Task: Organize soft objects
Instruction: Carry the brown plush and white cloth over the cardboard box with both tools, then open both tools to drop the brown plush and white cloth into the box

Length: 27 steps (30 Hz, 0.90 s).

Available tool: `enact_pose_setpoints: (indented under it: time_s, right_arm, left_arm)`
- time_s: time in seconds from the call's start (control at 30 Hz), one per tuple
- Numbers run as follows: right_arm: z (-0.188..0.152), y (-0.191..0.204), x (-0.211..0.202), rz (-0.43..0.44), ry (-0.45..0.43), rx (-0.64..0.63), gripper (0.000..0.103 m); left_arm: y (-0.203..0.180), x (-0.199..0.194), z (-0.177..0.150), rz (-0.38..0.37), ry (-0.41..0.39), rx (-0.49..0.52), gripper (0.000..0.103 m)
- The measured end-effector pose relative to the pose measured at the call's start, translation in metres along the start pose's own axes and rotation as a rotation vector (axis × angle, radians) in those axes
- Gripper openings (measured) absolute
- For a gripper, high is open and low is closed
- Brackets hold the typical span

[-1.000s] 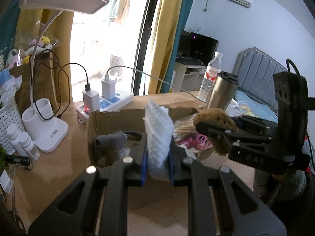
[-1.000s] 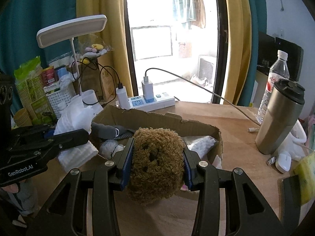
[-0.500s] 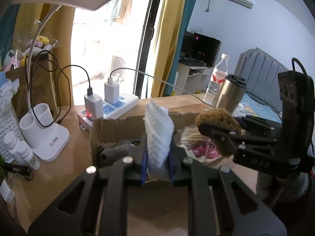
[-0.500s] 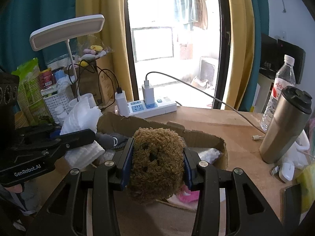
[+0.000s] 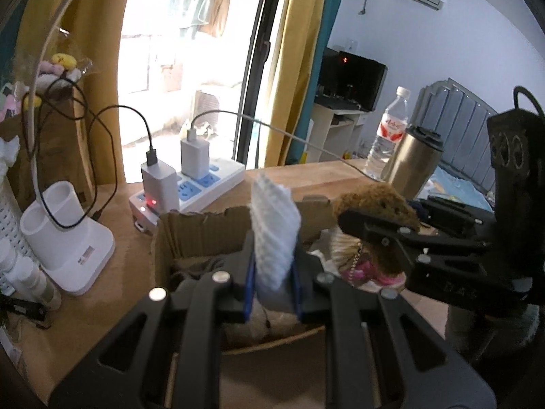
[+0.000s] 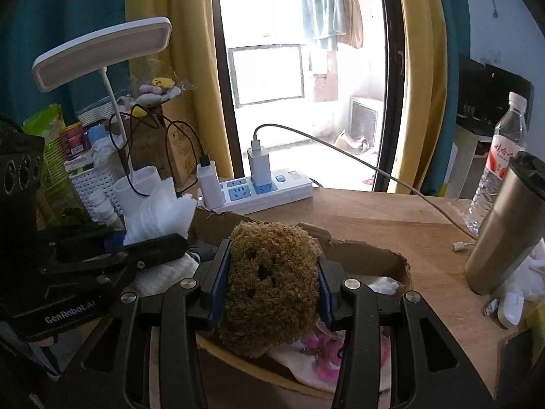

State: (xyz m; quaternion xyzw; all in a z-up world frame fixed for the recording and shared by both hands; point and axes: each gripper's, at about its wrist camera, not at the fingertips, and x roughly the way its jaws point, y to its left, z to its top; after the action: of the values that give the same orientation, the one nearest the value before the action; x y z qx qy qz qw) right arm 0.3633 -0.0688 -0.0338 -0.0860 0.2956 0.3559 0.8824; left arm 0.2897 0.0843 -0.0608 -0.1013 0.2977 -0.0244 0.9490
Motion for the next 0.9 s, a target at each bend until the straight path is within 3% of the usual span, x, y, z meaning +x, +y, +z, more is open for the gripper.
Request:
enact_pose_setpoints:
  time_s: [0.5,0.6,0.73,0.87,0.9]
  right_arm:
    - [-0.005,-0.01,0.035,0.026,0.047,0.03,0.046]
    - [-0.006,-0.011,0.039,0.026,0.054,0.034,0.048]
    - [-0.007,-0.011,0.04,0.03,0.06,0.038,0.061]
    - [-0.006,-0.01,0.036,0.033,0.054,0.032,0.065]
    - [-0.006,-0.01,0.034,0.031,0.051,0.034,0.065]
  left_arm:
    - [0.008,0.039,-0.01,0.029,0.087,-0.012,0.019]
    - [0.009,0.041,-0.011,0.038,0.1,-0.021,0.024]
    - [0.01,0.042,-0.01,0.052,0.112,-0.02,0.026]
    - [0.006,0.042,-0.011,0.064,0.122,-0.003,0.028]
    - [0.006,0.041,-0.01,0.066,0.122,-0.001,0.032]
